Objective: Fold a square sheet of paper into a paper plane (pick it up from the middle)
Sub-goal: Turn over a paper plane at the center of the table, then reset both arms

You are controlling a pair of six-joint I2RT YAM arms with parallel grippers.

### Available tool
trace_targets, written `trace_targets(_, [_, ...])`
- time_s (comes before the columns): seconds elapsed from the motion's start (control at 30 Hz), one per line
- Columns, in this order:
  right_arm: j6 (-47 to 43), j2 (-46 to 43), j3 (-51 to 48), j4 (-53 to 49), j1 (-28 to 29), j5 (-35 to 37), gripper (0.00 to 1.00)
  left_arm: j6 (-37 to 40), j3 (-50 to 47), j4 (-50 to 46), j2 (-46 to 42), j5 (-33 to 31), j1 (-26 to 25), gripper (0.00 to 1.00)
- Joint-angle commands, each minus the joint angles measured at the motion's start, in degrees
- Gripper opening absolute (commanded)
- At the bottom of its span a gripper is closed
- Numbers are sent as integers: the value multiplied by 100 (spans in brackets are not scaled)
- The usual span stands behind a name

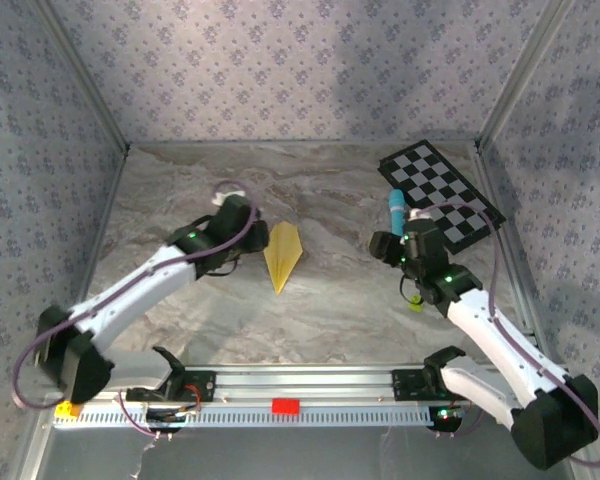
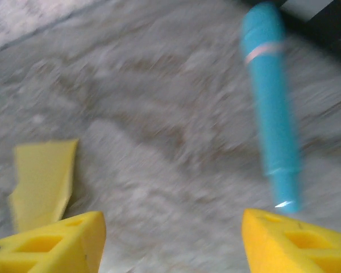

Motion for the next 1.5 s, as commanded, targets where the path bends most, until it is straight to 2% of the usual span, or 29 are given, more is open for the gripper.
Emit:
trace_targets(0.0, [-1289, 26, -175, 5, -361, 1424, 70, 688, -711, 359, -580, -703, 563, 72])
trace_targets(0.07, [-2121, 132, -572, 827, -570, 1829, 72, 1022, -1111, 685, -910, -1115, 965, 86])
trace_targets(0.13, [-2520, 292, -722, 1189, -797, 1922, 75, 1484, -1516, 1194, -1101, -1379, 1442, 93])
trace_targets(0.27, [-2843, 721, -1207, 2377, -1481, 1246, 77, 2140, -2102, 2244, -1002, -1632, 2440, 96])
trace_targets(0.37, [-3030, 1034, -1573, 3411, -1781, 813, 77, 2613, -2385, 2964, -602, -1605, 2885, 98])
trace_targets(0.5, [-3417, 1713, -1766, 4512, -2059, 95, 77, 2740, -2602, 3902, 84, -886, 3292, 98])
trace_targets(0.7, [-3204, 2446, -1835, 5711, -2476, -802, 77, 3357, -3306, 6376, 810, -375, 3316, 98])
trace_targets(0.83, [-3349, 3136, -1961, 6569, -2490, -1287, 76, 3727, -3501, 7186, 1010, -48, 3412, 98])
trace_targets(0.87, [-3506, 3371, -2026, 6879, -2368, -1281, 77, 3608, -3600, 7451, 1120, 222, 3567, 98])
trace_targets(0.9, [-3551, 3484, -2032, 7006, -2243, -968, 79, 3534, -3706, 7765, 1309, 588, 3730, 97])
trace_targets(0.97, [-3424, 3436, -1847, 6598, -2268, -811, 83, 3566, -3992, 8954, 1875, 755, 3808, 98])
trace_targets(1.0, [-3349, 3464, -1771, 6522, -2261, -605, 99, 3549, -4002, 8671, 1822, 855, 3824, 98])
trace_targets(1.03, [-3227, 3470, -1678, 6324, -2292, -445, 100, 3502, -3805, 8031, 1606, 968, 3853, 98])
trace_targets(1.1, [-3173, 3472, -1668, 6308, -2375, -520, 100, 3479, -3741, 8234, 1786, 923, 3891, 100])
trace_targets(1.13, [-3179, 3480, -1676, 6346, -2368, -511, 100, 3456, -3653, 7889, 1681, 908, 3885, 100])
trace_targets(1.2, [-3167, 3480, -1674, 6330, -2373, -520, 100, 3496, -3705, 8132, 1761, 834, 3857, 100])
trace_targets(1.23, [-3173, 3482, -1675, 6331, -2374, -515, 100, 3500, -3653, 7926, 1708, 814, 3838, 100])
trace_targets(1.47, [-3197, 3472, -1681, 6348, -2335, -474, 100, 3513, -3672, 8029, 1733, 793, 3822, 100])
